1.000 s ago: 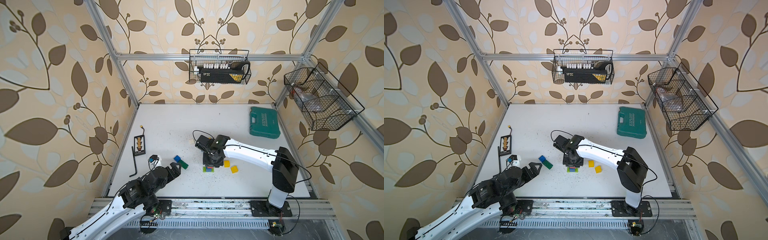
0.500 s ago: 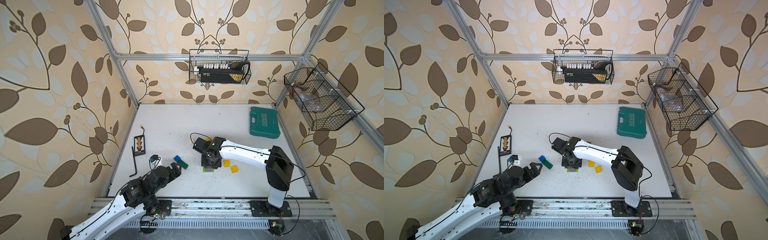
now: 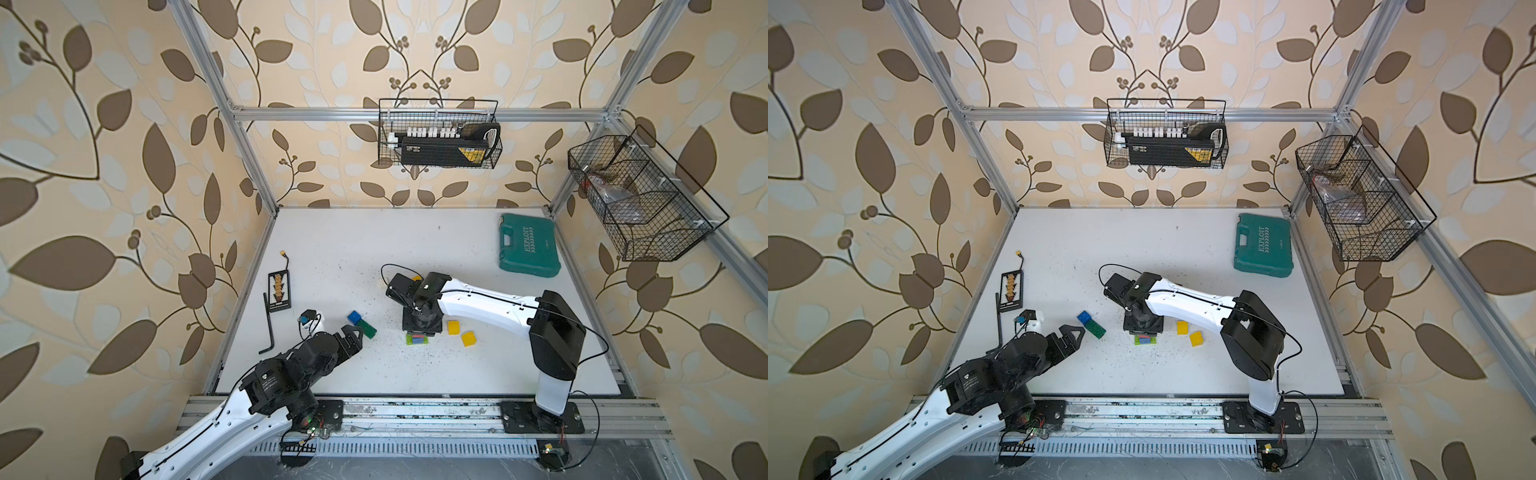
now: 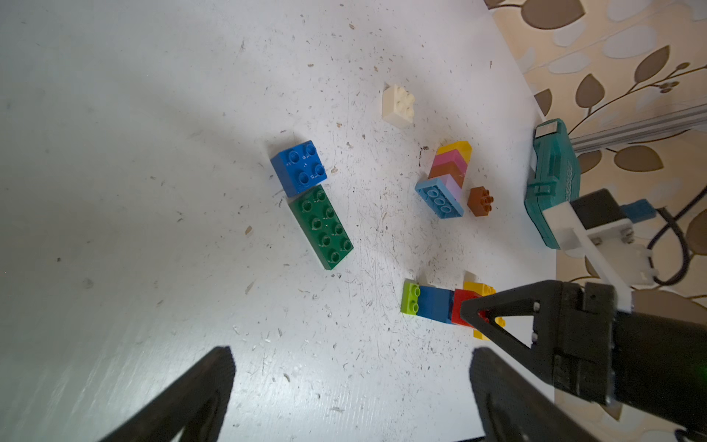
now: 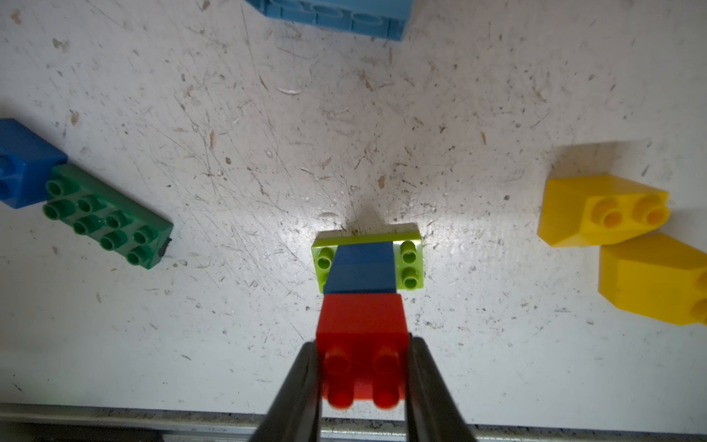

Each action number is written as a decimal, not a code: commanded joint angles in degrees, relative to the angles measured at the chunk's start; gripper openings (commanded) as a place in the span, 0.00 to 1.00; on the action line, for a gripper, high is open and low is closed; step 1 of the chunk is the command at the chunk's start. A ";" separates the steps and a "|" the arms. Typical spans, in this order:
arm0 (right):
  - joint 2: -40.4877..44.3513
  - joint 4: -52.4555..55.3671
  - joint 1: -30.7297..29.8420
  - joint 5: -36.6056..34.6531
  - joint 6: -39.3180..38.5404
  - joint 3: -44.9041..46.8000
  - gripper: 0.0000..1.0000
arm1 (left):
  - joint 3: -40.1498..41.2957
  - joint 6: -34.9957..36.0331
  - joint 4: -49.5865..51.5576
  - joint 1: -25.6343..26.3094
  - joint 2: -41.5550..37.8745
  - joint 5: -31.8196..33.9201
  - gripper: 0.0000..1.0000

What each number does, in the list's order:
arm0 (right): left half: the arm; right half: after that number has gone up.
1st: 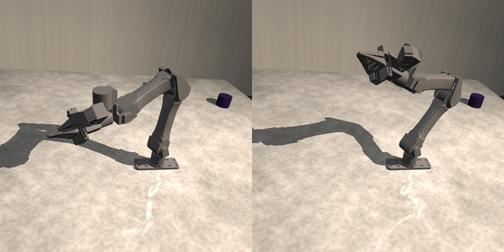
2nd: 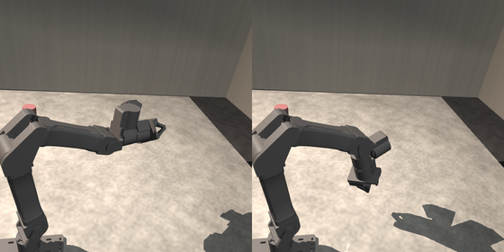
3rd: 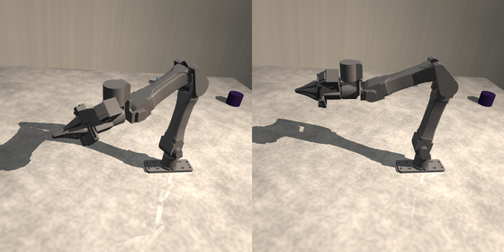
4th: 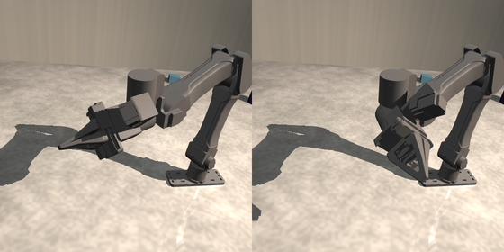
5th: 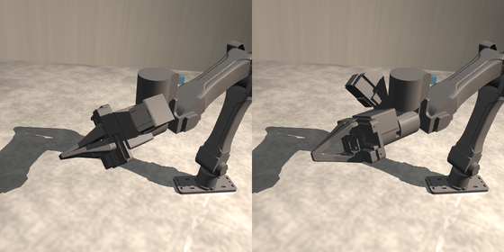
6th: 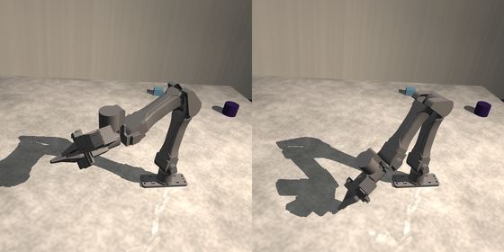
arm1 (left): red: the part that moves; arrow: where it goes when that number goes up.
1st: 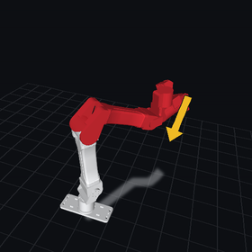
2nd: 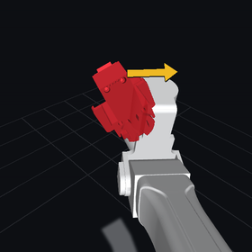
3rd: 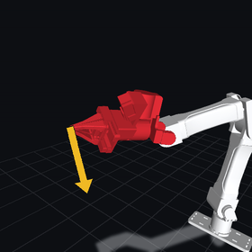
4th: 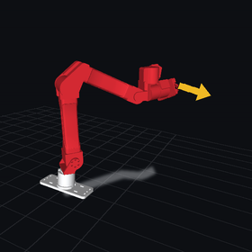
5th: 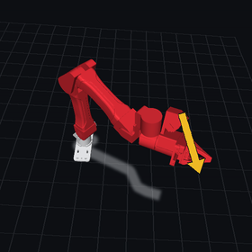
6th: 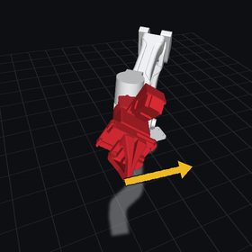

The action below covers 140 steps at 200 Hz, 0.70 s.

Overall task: Assemble the number 1 with lego
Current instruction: Assemble the lego brick with the lego brick.

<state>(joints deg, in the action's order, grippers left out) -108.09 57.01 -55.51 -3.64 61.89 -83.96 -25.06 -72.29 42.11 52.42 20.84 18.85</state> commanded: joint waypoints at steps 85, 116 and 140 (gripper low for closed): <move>-8.17 4.60 -1.54 -1.27 -4.24 -0.59 0.00 | -0.12 0.31 -0.18 -0.57 -0.14 0.04 0.99; -10.77 2.77 -0.62 -0.63 -4.21 -0.94 0.00 | -0.29 0.31 -0.11 -0.52 0.27 -0.07 0.99; -13.94 2.27 0.01 -0.32 -4.67 -1.73 0.00 | -0.30 0.14 -0.01 -0.57 0.26 -0.01 0.99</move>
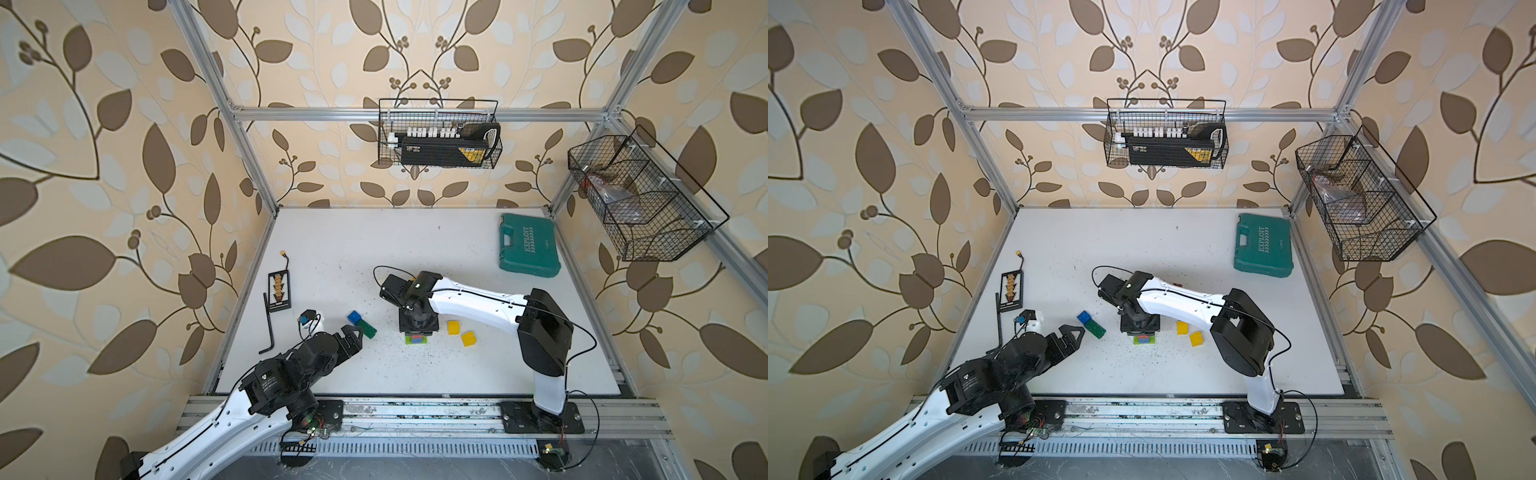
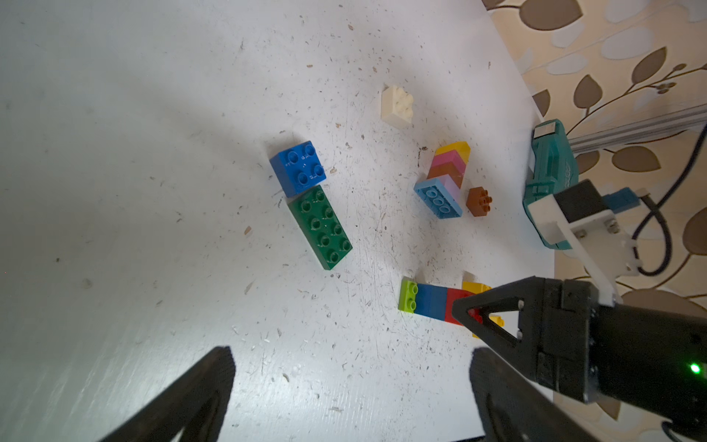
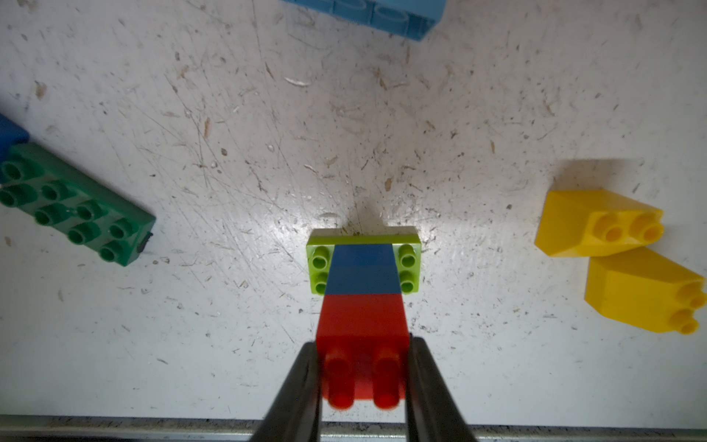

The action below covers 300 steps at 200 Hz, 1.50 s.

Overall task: Assemble the number 1 with lego
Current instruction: Assemble the lego brick with the lego brick.

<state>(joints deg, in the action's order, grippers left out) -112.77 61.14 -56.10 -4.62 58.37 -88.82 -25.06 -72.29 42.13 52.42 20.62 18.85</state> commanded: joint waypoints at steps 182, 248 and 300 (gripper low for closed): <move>-0.51 1.38 2.49 -1.76 1.62 -1.69 0.43 | -0.68 1.10 -1.03 -0.53 2.25 -0.04 0.99; 15.46 1.99 2.93 -5.84 -5.72 4.27 0.52 | -1.83 0.84 -1.25 -0.58 5.89 -0.99 0.99; 29.41 -1.86 10.66 -2.99 -16.40 22.71 0.51 | -2.04 2.14 -3.15 -0.57 7.74 -1.97 0.99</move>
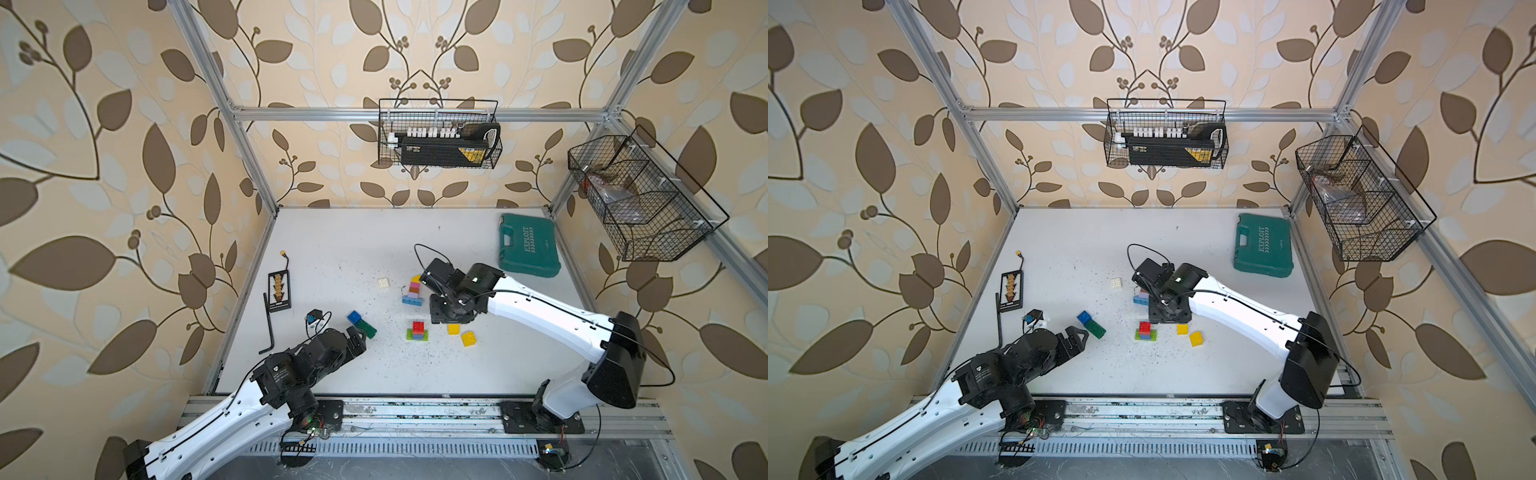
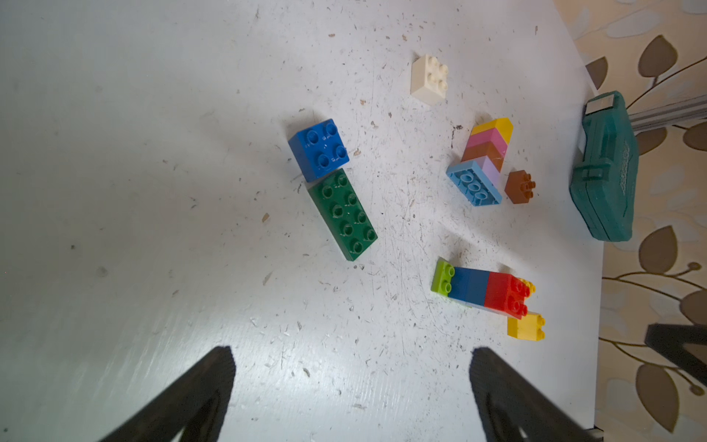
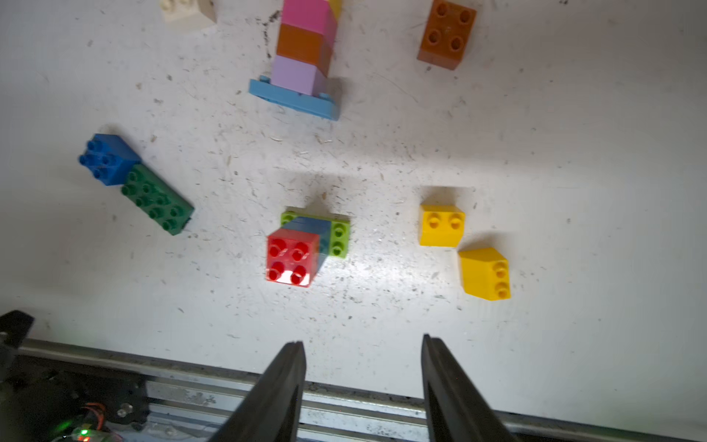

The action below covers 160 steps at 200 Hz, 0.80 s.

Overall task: Assemble the number 1 with lego
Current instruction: Assemble the lego brick with the lego brick, then pick up the lego brick from the center of the board.

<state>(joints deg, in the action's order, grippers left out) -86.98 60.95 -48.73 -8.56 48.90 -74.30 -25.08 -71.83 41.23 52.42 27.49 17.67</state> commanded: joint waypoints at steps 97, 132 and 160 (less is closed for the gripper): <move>1.37 -10.65 8.07 1.76 -16.93 20.00 0.48 | -3.42 1.70 -3.31 -0.57 5.61 -0.93 0.99; -0.42 -12.53 9.97 1.53 -18.00 20.88 0.48 | -4.05 1.43 -3.33 -0.57 7.33 -0.54 0.99; -1.22 -13.68 10.06 1.61 -18.49 21.04 0.50 | -5.03 1.49 -3.61 -0.62 9.62 -0.27 0.99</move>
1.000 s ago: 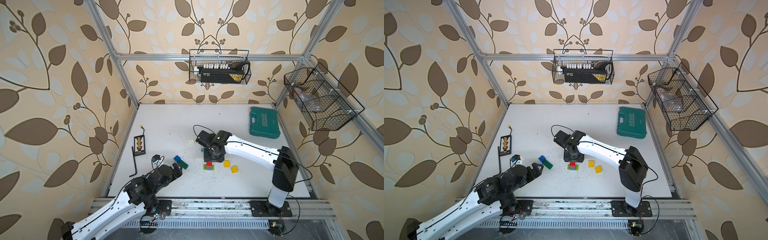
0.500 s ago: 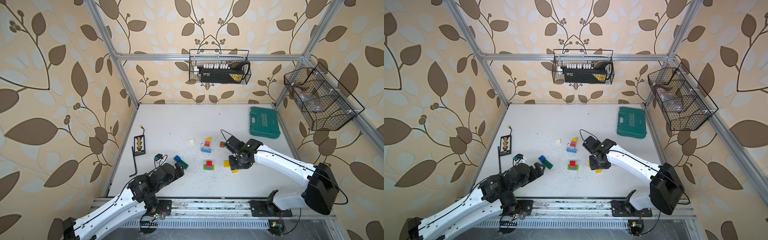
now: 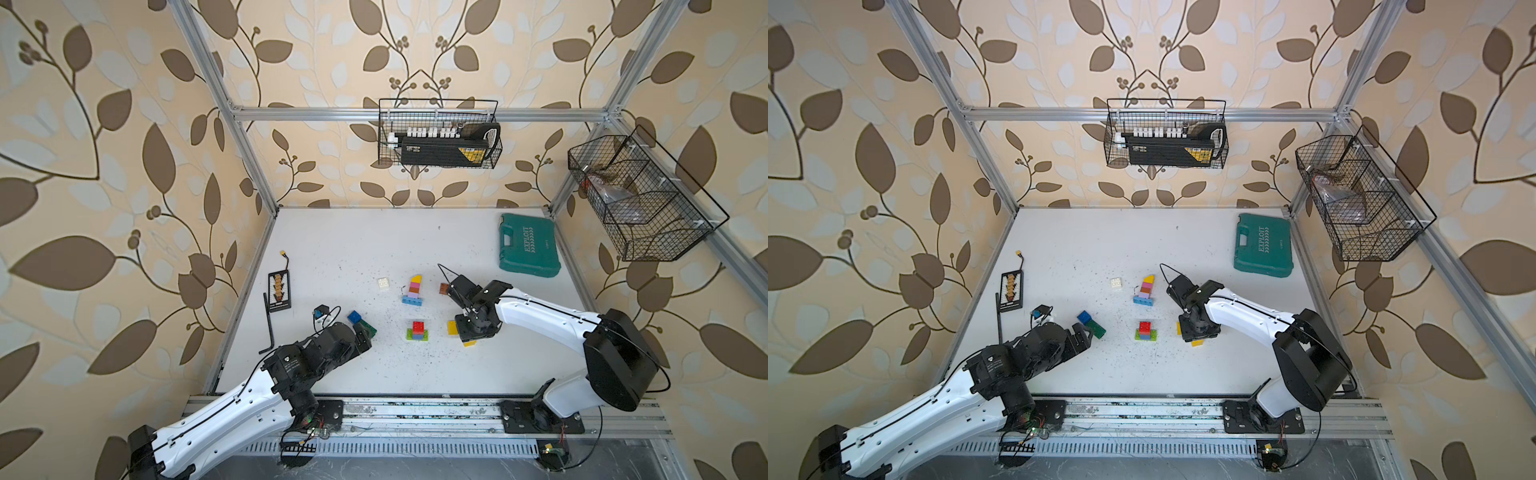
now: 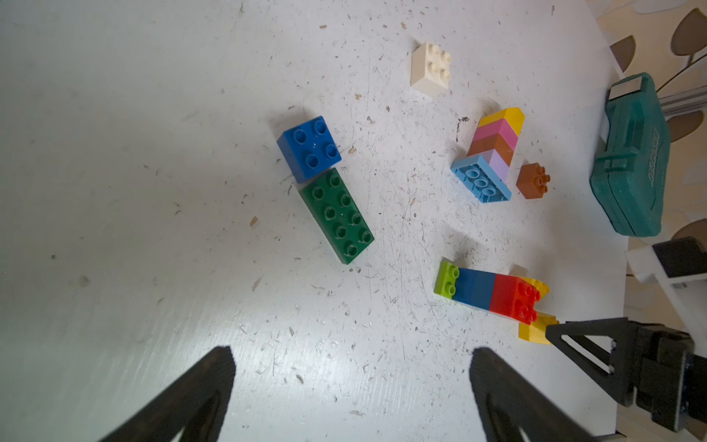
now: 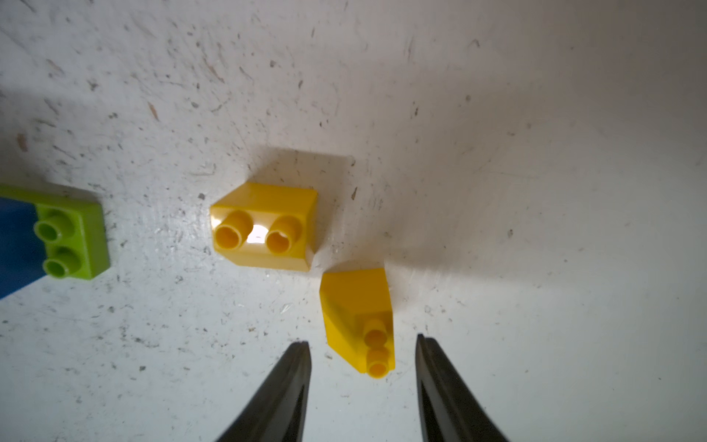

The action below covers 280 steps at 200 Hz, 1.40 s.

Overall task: Assemble the number 1 with lego
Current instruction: Pick up the lego brick from the center of the board.

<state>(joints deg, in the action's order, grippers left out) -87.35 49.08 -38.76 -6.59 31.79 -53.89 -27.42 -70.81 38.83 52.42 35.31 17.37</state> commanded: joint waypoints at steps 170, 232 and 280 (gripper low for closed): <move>-6.25 -3.73 0.18 -1.98 5.16 2.91 0.47 | -7.45 0.19 0.59 -0.57 11.23 -0.14 0.99; -4.10 -2.04 0.20 -2.20 8.46 3.45 0.30 | -7.01 -0.21 0.63 -0.58 10.28 0.01 0.99; 1.35 2.82 -0.60 0.67 12.56 0.25 0.15 | -5.96 -0.56 0.15 -0.59 8.50 0.05 0.99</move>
<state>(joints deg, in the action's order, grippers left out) -89.17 47.72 -38.72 -7.25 40.86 -51.57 -33.04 -70.87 39.05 52.42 45.32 17.37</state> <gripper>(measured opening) 0.324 0.989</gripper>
